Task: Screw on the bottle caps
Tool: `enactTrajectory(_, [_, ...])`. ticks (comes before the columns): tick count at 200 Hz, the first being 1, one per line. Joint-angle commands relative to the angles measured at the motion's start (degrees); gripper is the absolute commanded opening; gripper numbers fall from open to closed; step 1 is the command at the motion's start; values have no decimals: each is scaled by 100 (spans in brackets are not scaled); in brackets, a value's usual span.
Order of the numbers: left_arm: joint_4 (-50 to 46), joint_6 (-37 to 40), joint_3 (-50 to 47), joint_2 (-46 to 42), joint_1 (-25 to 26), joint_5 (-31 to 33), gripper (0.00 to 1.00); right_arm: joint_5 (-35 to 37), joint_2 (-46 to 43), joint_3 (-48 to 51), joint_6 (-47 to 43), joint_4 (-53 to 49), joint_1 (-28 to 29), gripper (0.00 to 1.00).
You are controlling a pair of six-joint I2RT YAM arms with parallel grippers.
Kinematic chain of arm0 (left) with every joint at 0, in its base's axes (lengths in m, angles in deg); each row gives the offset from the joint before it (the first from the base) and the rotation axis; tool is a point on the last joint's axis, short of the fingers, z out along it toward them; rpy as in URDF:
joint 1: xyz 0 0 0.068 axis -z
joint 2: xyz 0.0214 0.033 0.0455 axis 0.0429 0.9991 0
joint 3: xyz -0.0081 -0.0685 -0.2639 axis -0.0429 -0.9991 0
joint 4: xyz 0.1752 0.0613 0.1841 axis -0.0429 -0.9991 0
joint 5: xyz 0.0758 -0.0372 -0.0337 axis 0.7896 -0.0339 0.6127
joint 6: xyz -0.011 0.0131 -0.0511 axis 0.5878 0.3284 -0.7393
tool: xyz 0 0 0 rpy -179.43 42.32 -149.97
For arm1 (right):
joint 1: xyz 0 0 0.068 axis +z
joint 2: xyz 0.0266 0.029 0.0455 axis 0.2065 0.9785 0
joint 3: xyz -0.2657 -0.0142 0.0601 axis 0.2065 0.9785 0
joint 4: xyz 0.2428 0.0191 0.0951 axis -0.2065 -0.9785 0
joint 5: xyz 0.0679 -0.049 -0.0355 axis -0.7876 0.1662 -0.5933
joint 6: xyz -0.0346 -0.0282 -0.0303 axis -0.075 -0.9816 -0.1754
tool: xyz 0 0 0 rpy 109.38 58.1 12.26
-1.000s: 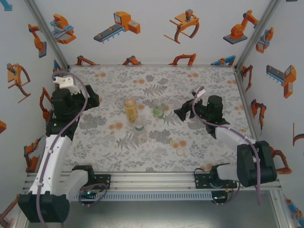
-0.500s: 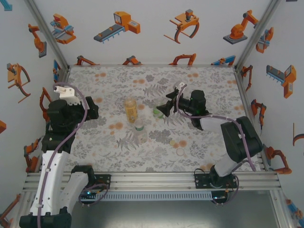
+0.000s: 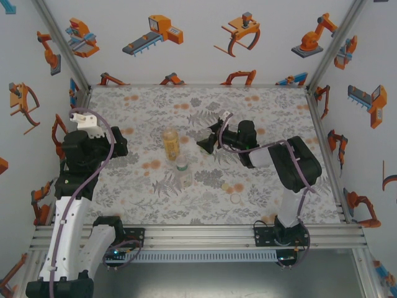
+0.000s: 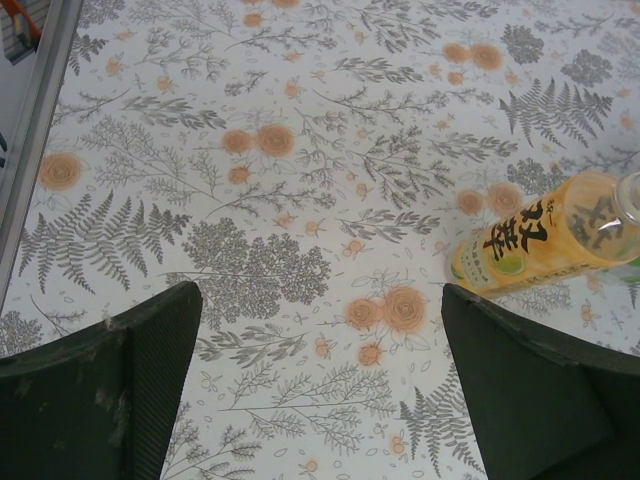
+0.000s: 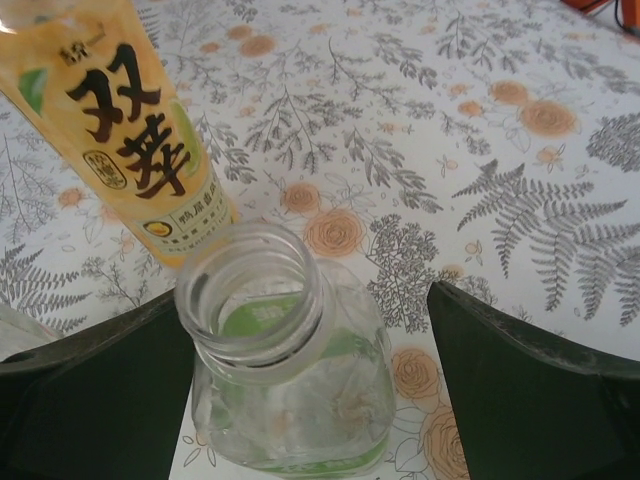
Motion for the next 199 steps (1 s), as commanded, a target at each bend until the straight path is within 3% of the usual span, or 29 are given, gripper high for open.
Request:
enactTrajectory(1, [-86,46,-38,21,-30,96,97,-112,137,-32,48,546,67,78])
enactTrajectory(44, [-111,60,-15,104,-30,32,97,-37,206,34,25,670,74,70])
enactTrajectory(81, [-61,30,-5,115,-30,-125,97,-37,74,99,12,669,74,53])
enactTrajectory(126, [298,-224,46,206,13,-767,97,89,-498,380,57,438,66,48])
enactTrajectory(199, [1589,-1027,331,631,298,-2022,97,16,-1960,662,307,-1155,-87,40])
